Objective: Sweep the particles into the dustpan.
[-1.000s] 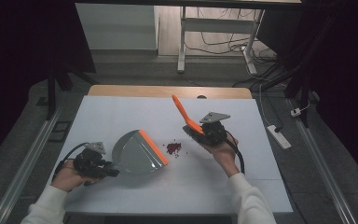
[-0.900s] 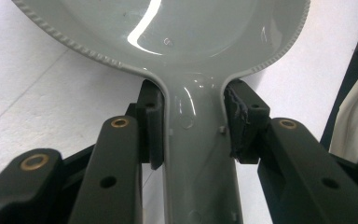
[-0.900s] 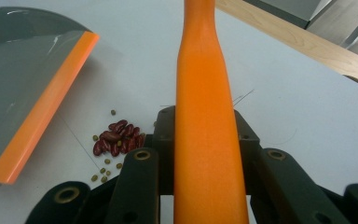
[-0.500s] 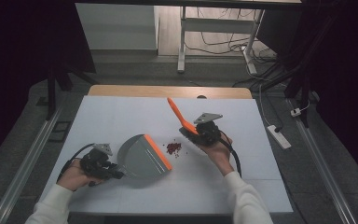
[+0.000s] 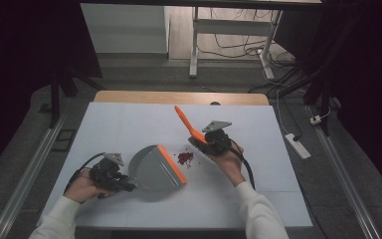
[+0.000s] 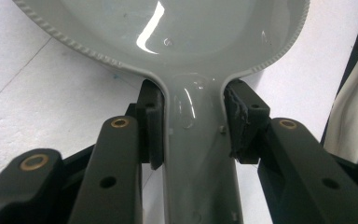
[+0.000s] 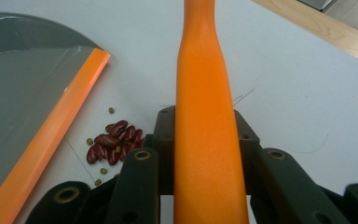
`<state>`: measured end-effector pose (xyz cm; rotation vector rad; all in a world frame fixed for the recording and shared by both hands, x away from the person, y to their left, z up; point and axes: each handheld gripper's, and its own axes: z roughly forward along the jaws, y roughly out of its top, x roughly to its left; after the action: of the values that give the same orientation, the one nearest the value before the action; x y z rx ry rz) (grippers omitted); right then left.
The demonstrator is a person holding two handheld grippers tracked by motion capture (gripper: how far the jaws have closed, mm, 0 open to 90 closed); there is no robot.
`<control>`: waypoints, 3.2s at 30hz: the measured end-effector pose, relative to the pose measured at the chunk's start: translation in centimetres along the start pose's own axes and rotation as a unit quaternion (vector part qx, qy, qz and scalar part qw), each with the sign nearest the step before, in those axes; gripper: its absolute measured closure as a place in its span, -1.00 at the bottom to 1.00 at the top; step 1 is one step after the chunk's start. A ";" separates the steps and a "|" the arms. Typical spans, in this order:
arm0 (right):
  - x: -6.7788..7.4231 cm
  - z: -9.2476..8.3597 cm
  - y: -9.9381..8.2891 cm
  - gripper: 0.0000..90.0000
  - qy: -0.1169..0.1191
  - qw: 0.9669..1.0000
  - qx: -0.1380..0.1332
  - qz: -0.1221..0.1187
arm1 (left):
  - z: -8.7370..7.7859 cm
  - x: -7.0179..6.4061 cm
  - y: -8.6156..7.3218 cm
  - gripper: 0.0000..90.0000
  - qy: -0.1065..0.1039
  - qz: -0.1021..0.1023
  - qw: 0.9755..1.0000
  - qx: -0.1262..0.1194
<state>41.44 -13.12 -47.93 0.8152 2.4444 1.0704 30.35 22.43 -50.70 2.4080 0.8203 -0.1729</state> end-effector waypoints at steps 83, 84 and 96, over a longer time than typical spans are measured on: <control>6.8 3.8 1.7 0.55 0.079 0.995 0.016 -0.055 | 0.8 -0.2 0.6 0.38 -0.007 -0.003 1.000 0.015; 6.8 3.8 1.7 0.55 0.079 0.995 0.016 -0.055 | 0.8 -0.2 0.6 0.38 -0.007 -0.002 1.000 0.015; 5.5 1.2 2.7 0.55 0.062 0.997 -0.031 -0.044 | 0.8 -0.2 0.6 0.39 -0.006 -0.002 1.000 0.016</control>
<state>38.81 -7.47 -47.15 0.6337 2.5079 1.1911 30.57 21.47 -50.99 2.4324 0.8228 -0.2030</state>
